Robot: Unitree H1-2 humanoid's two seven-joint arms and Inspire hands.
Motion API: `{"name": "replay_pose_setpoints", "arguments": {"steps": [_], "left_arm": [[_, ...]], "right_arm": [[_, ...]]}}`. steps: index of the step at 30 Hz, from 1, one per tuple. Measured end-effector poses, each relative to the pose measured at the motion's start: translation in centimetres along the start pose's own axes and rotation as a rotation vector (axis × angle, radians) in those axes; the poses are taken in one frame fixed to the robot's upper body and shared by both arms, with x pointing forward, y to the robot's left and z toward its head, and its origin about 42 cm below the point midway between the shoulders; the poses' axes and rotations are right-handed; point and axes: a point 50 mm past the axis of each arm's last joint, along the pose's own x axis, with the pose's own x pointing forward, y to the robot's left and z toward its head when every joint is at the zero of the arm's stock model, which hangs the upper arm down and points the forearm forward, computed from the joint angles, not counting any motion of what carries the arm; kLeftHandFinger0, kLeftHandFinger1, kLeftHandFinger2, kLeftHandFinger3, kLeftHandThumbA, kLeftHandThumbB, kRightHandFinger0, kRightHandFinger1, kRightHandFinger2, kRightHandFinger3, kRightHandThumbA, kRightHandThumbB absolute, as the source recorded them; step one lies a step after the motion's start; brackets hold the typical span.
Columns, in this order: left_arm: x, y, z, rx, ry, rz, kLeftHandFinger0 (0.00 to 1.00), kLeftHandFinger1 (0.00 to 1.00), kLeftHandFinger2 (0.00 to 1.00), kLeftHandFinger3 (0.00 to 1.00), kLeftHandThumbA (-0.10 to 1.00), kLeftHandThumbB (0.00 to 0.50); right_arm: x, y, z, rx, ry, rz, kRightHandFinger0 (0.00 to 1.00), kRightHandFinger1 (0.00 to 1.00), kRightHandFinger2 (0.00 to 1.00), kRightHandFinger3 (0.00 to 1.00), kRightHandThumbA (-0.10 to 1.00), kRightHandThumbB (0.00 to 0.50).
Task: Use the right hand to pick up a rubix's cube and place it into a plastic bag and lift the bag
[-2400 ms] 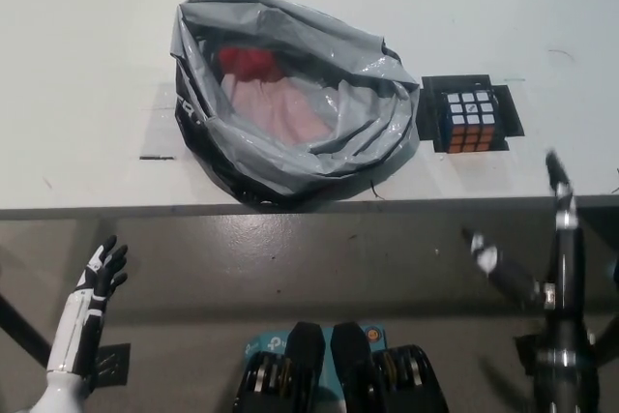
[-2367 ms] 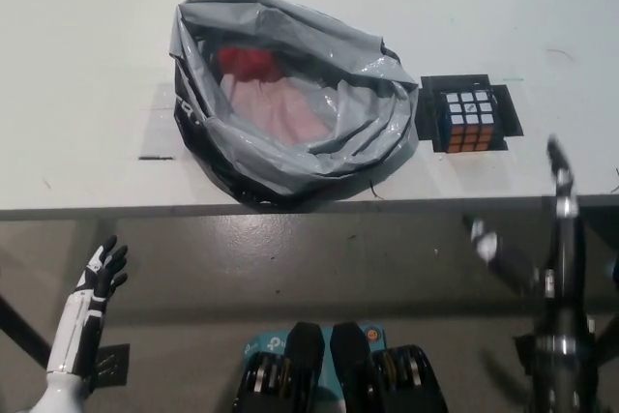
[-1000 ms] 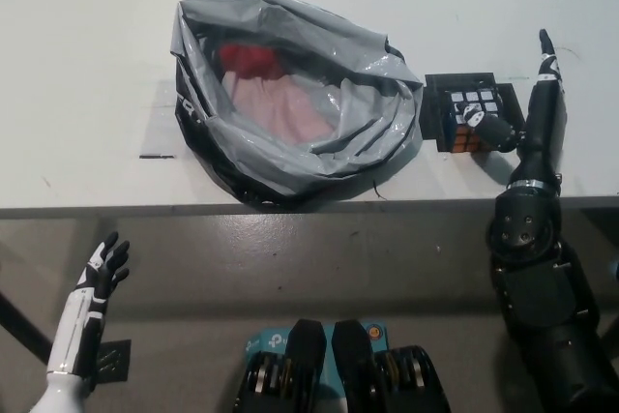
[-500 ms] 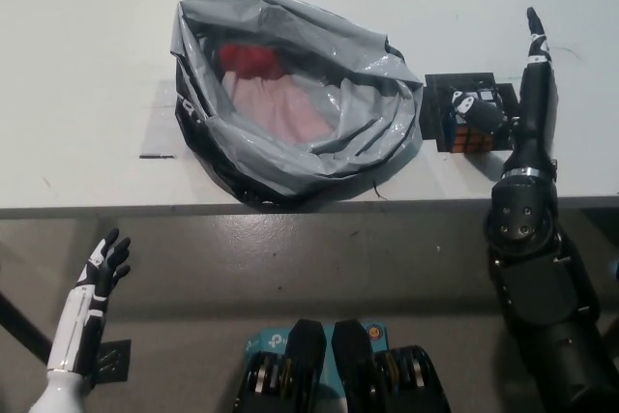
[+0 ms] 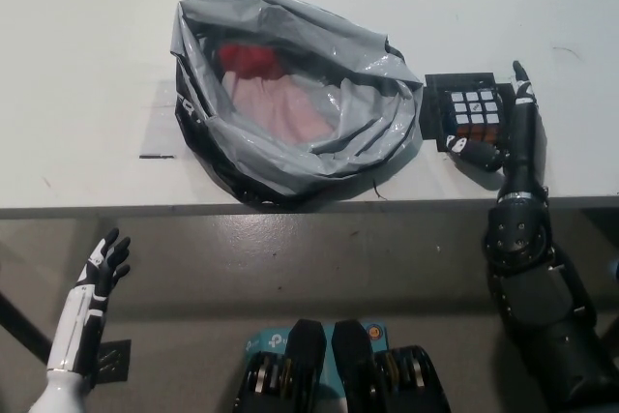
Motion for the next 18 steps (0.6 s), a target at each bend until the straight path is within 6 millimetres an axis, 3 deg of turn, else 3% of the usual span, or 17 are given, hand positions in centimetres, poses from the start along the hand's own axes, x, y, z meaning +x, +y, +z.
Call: {"name": "replay_pose_setpoints", "arguments": {"steps": [4,18], "left_arm": [[0.10,-0.01,0.06,0.000,-0.003,0.000,1.00,1.00,1.00,1.00,1.00,0.162],[0.18,-0.02,0.11,0.000,-0.005,0.000,1.00,1.00,1.00,1.00,1.00,0.173]], "right_arm": [[0.44,0.30,0.00,-0.014,0.015,0.005,1.00,1.00,1.00,1.00,1.00,0.432],[0.67,0.60,-0.26,-0.020,0.031,-0.001,1.00,1.00,1.00,1.00,1.00,0.449]]}}
